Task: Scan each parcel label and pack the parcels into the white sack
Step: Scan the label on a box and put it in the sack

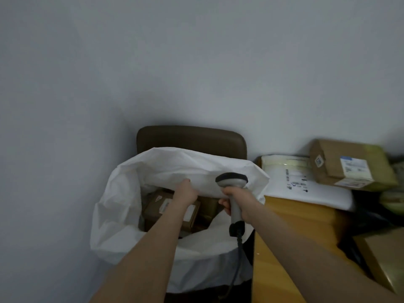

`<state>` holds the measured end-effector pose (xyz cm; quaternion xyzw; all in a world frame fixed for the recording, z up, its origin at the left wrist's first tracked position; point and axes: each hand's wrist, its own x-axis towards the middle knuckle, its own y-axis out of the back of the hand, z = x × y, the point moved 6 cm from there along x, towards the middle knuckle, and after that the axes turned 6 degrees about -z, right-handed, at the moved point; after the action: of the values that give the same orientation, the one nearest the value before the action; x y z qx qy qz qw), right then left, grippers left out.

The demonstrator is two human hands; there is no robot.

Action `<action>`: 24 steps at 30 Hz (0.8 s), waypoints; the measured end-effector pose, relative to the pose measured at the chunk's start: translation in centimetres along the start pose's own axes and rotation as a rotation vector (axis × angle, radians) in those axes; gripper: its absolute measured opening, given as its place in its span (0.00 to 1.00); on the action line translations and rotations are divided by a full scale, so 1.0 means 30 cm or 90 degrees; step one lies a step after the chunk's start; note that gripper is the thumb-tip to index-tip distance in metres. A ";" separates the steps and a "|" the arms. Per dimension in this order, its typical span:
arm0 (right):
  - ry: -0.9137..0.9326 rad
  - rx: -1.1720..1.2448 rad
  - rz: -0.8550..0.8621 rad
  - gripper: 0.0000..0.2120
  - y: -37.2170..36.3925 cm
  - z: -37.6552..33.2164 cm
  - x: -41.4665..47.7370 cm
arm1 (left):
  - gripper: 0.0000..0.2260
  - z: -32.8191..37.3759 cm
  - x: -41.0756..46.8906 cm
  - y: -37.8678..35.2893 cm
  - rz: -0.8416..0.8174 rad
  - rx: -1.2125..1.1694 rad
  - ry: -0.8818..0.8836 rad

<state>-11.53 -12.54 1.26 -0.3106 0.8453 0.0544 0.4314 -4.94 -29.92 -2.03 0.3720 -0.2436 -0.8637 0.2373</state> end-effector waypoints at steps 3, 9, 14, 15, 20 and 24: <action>0.029 0.034 0.009 0.10 0.098 -0.011 -0.117 | 0.21 0.143 -0.092 -0.052 0.019 0.069 -0.020; 0.099 0.109 0.043 0.07 0.405 0.041 -0.387 | 0.23 0.408 -0.348 -0.256 0.024 0.149 -0.120; 0.142 0.136 0.094 0.07 0.683 0.128 -0.587 | 0.26 0.606 -0.574 -0.480 0.006 0.202 -0.216; 0.143 0.139 0.102 0.07 0.730 0.145 -0.622 | 0.26 0.638 -0.614 -0.521 0.005 0.211 -0.231; 0.134 0.151 0.136 0.07 0.929 0.200 -0.760 | 0.25 0.741 -0.748 -0.693 -0.019 0.231 -0.267; 0.135 0.159 0.138 0.07 1.030 0.216 -0.808 | 0.25 0.802 -0.782 -0.782 -0.039 0.241 -0.281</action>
<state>-14.16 26.14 10.27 -0.1658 0.9146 -0.0373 0.3669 -14.23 7.85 10.86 0.2203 -0.4349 -0.8696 0.0784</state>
